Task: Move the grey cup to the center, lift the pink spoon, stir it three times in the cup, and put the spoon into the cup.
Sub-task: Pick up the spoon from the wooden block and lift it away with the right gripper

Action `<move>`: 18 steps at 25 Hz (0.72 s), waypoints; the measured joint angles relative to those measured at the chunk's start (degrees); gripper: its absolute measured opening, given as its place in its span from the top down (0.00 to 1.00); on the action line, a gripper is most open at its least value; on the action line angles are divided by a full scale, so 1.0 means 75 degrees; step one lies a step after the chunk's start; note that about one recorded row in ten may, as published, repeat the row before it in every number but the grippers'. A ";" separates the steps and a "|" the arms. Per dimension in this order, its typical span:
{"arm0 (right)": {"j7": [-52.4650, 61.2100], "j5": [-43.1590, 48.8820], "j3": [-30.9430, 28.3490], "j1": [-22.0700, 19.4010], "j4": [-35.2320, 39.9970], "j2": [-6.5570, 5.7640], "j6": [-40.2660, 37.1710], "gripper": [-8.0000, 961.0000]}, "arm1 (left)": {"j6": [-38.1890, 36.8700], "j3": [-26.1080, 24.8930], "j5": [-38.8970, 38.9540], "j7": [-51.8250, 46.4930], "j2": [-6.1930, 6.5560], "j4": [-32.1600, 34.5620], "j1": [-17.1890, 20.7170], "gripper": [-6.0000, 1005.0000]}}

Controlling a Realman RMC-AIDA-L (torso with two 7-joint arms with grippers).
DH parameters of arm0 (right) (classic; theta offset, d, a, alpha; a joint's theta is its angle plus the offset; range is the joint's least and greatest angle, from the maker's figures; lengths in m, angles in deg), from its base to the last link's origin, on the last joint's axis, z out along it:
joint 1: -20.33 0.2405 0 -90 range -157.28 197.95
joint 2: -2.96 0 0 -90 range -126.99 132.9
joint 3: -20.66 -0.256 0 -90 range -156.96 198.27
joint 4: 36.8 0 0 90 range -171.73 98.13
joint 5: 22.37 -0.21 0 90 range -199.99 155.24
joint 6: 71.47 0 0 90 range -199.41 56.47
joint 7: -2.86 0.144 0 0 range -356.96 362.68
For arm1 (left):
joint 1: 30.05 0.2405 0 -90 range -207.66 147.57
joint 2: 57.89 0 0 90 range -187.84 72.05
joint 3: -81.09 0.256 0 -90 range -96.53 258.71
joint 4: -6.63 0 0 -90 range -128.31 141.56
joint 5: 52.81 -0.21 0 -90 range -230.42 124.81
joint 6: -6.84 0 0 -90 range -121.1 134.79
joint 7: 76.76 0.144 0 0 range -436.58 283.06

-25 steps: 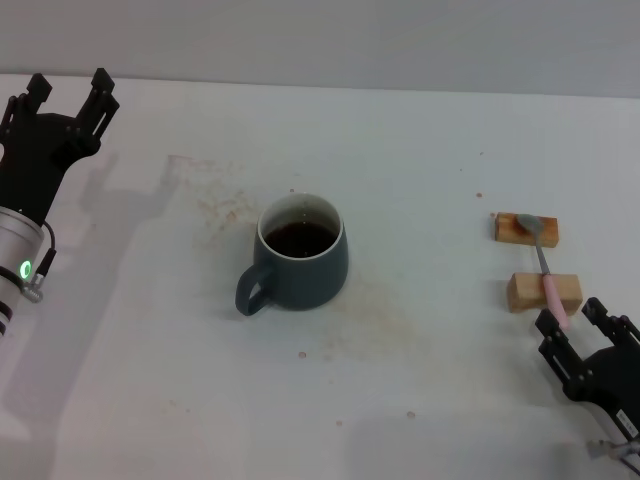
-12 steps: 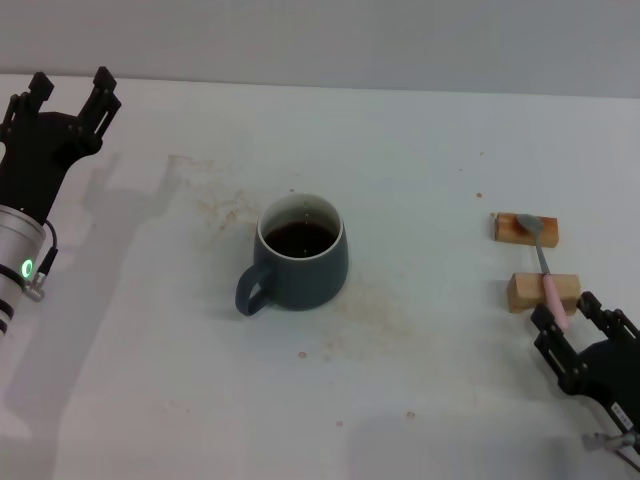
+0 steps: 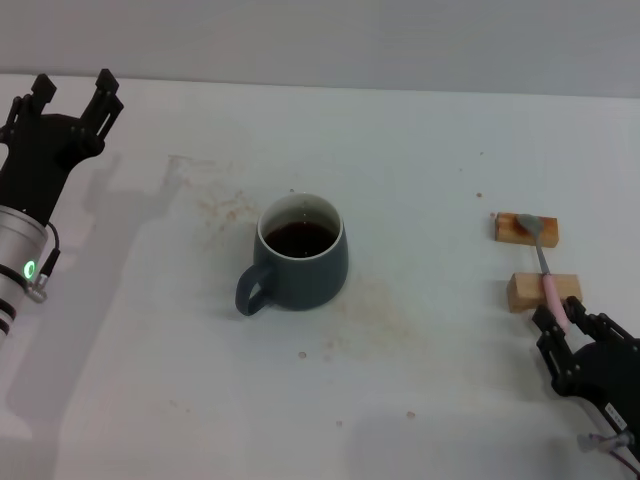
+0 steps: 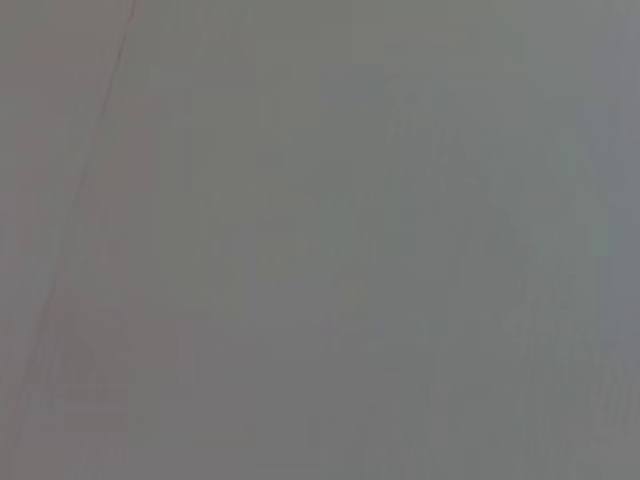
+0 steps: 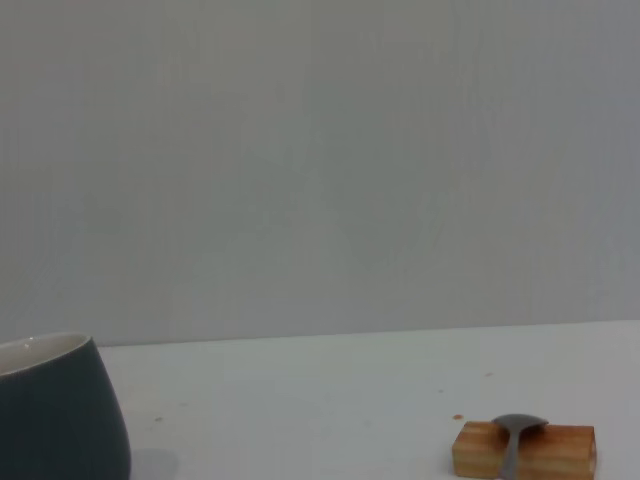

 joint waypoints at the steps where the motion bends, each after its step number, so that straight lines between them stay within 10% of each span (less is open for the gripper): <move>1: 0.0000 0.0001 -0.0001 0.0000 0.0000 0.0000 0.0000 0.59 | 0.0015 0.0000 0.0000 0.0000 0.0000 0.0000 0.0000 0.18; 18: 0.0000 -0.0010 -0.0068 -0.0015 0.0037 0.0001 -0.0001 0.76 | 0.0255 -0.0001 0.0004 0.0000 0.0001 -0.0094 0.0015 0.18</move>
